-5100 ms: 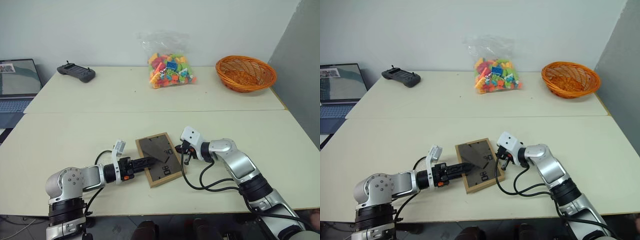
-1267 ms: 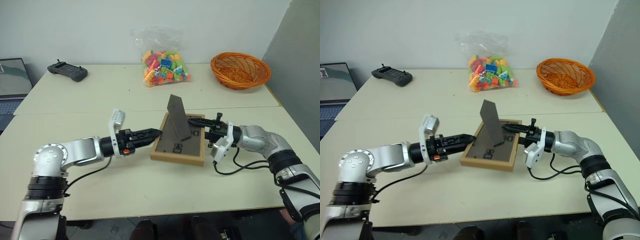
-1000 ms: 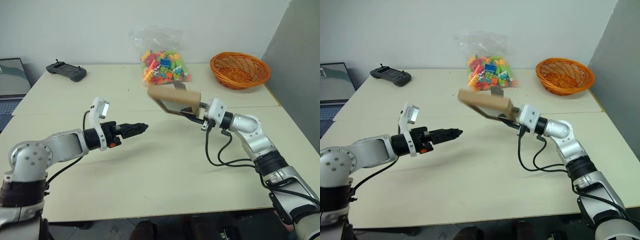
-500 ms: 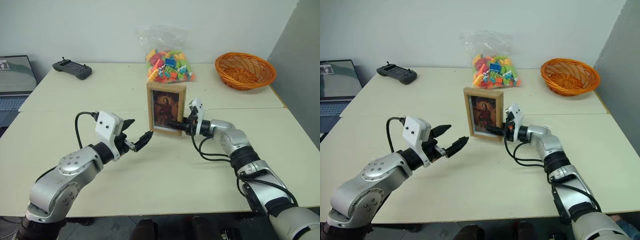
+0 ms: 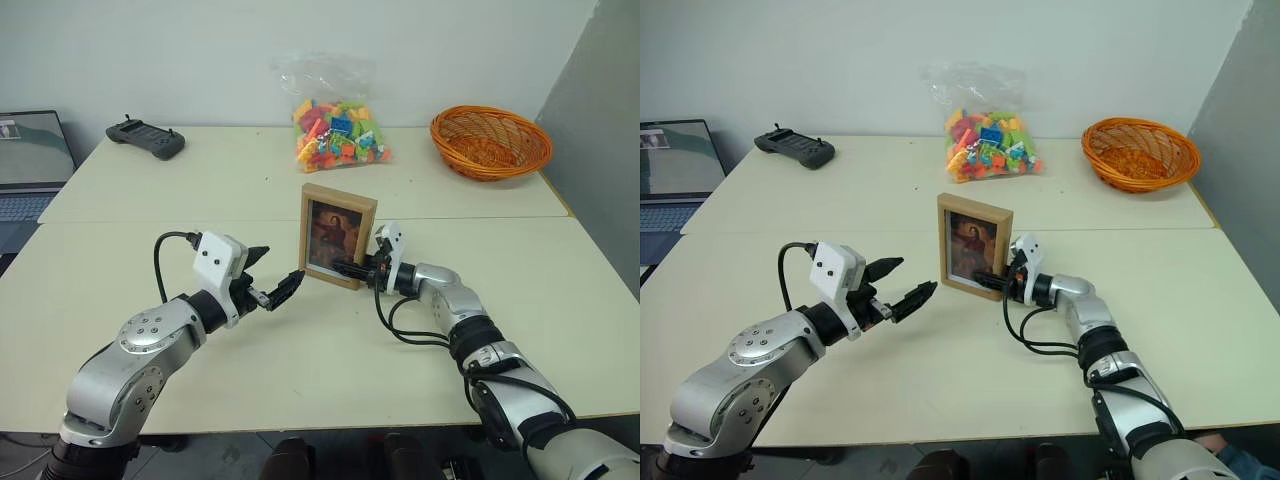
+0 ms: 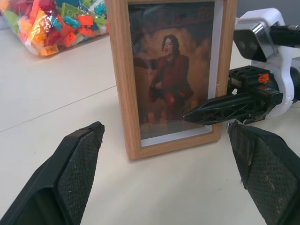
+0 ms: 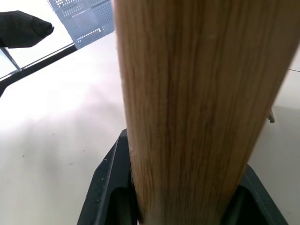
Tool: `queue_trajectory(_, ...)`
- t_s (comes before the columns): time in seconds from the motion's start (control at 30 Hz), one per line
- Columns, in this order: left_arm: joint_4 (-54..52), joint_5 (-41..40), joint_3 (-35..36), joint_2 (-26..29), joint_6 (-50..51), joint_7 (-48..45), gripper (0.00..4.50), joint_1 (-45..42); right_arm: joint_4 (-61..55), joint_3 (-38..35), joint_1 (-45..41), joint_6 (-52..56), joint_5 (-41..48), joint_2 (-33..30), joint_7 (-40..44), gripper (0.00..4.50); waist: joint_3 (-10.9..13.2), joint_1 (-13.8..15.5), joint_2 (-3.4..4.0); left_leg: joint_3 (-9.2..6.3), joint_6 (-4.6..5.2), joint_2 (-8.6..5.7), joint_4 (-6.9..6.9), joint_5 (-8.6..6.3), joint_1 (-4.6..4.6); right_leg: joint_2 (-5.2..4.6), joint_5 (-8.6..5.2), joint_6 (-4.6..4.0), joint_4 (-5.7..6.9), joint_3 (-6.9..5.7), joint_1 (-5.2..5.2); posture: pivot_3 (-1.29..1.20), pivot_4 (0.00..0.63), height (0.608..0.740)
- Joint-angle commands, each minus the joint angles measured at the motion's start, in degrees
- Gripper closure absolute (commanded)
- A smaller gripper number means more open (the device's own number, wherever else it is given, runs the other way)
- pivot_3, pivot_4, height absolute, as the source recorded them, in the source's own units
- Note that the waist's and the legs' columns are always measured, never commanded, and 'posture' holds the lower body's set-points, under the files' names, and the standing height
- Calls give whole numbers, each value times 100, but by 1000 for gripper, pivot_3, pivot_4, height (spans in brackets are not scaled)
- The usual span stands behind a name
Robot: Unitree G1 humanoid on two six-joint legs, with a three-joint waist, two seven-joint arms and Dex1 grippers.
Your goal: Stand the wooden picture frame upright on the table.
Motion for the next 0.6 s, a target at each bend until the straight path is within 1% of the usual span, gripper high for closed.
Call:
queue_trajectory(0.03, 61, 167, 25, -2, -141, -255, 0, -153, -372, -99, 171, 7, -116, -136, 92, 1808, 0, 5, 0, 0, 0, 0, 0, 0, 0, 0, 0, 0, 0, 0, 0, 0, 150, 740)
queue_trajectory(0.1, 158, 214, 38, -4, -145, -361, 0, -213, -560, -140, 261, 96, -128, -221, 115, 1370, 0, 2, 0, 1, 0, 0, 0, 0, -1, 0, 0, 0, 0, 1, 0, 0, 150, 740)
queue_trajectory(0.13, 252, 230, 64, 22, -129, -439, 0, -287, -733, -148, 354, 125, -145, -353, 164, 1018, 0, 1, 0, 1, 0, 0, 0, 0, 0, 0, 0, 0, 0, 1, 0, 0, 150, 740)
queue_trajectory(0.27, 688, 241, 188, 266, 1, -837, 0, -631, -1691, -143, 901, 250, -223, -1126, 450, 84, 0, 21, 0, -5, 0, -1, 1, 0, -2, 0, 0, 0, 0, -7, 2, 0, 150, 740)
queue_trajectory(0.3, 799, 266, 202, 376, 14, -972, 0, -707, -1984, -165, 1036, 339, -228, -1351, 469, 7, 0, 23, 0, -5, 1, -2, 1, -1, -1, 0, 0, 1, -1, -7, 2, 0, 150, 740)
queue_trajectory(0.37, 1040, 265, 254, 590, 55, -1241, 0, -853, -2583, -205, 1264, 497, -251, -1789, 474, 7, 1, 12, 1, -6, 2, -2, 1, -1, -2, 0, -1, 1, -3, -7, 3, 0, 150, 740)
queue_trajectory(0.4, 1170, 249, 293, 692, 66, -1382, 0, -925, -2942, -269, 1347, 741, -137, -1977, 500, 7, 1, 6, 1, -5, 3, -2, 0, -1, -1, 0, -1, 1, -2, -7, 3, 0, 150, 740)
queue_trajectory(0.53, 1750, 32, 487, 1092, 272, -2029, 0, -1341, -4417, -640, 1403, 2195, 723, -2612, 622, 7, 5, -52, 6, -6, 4, 3, -3, -2, 1, 8, -1, 1, 3, -5, -1, 0, 150, 740)
queue_trajectory(0.6, 1936, 16, 487, 1264, 304, -2366, 0, -1461, -4831, -792, 1384, 2766, 1086, -2744, 585, 7, 5, -60, 6, -16, 5, 5, -3, -3, 2, 14, -1, 0, 1, -7, -1, 0, 150, 740)
